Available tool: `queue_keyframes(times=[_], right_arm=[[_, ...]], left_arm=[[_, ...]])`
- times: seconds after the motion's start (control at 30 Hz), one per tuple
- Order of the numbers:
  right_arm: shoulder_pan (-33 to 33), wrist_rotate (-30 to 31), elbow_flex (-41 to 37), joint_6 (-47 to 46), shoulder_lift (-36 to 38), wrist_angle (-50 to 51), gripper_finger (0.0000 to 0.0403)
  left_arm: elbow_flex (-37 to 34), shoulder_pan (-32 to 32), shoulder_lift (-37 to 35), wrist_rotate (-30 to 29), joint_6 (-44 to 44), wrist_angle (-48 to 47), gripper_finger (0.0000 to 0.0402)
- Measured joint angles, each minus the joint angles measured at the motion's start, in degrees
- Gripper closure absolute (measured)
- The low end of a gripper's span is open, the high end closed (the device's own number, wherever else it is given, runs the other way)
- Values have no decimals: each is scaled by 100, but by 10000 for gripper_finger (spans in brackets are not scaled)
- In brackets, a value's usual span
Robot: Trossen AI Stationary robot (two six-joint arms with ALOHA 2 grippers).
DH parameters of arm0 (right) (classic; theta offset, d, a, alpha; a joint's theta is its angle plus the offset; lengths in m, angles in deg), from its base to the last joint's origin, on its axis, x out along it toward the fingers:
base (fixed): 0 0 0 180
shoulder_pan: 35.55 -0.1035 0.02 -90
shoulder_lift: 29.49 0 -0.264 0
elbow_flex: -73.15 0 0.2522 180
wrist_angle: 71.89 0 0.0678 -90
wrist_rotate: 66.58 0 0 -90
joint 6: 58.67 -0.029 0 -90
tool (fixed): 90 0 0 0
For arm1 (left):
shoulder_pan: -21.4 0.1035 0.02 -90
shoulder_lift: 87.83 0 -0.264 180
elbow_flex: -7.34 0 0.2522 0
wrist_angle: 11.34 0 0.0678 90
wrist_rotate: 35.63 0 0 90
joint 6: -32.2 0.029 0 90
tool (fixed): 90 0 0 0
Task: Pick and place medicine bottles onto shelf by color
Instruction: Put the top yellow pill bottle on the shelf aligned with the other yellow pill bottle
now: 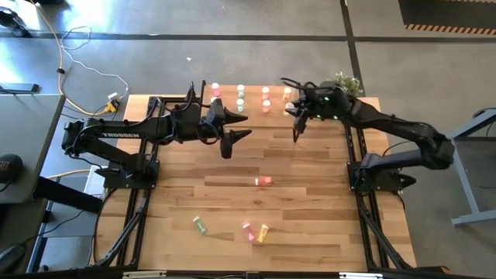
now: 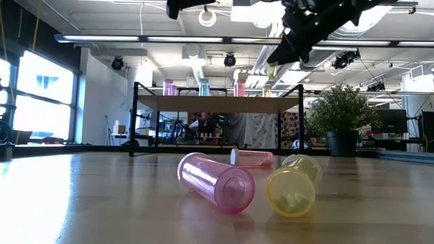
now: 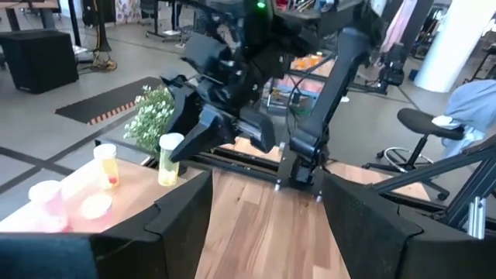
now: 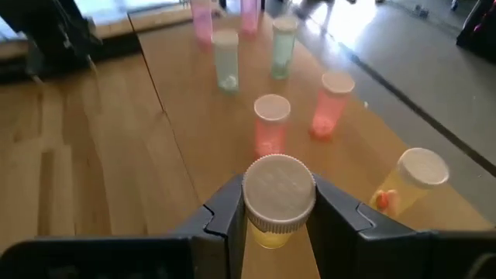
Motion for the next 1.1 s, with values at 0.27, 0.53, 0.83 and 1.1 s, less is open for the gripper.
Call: queue_keyframes(times=[0.27,0.53,0.83,1.1], right_arm=[[79,146,670,306,-776,613,304],[74,428,482,-12,-848,639,304],[74,664,480,-88,-849,669,304],[101,566,474,116,-922,682,304]], left_arm=[[0,0,0,-13,0,-78,167],[0,0,0,-13,0,-80,167],[0,0,0,-28,0,-77,167],[0,0,0,-33,0,-77,167]])
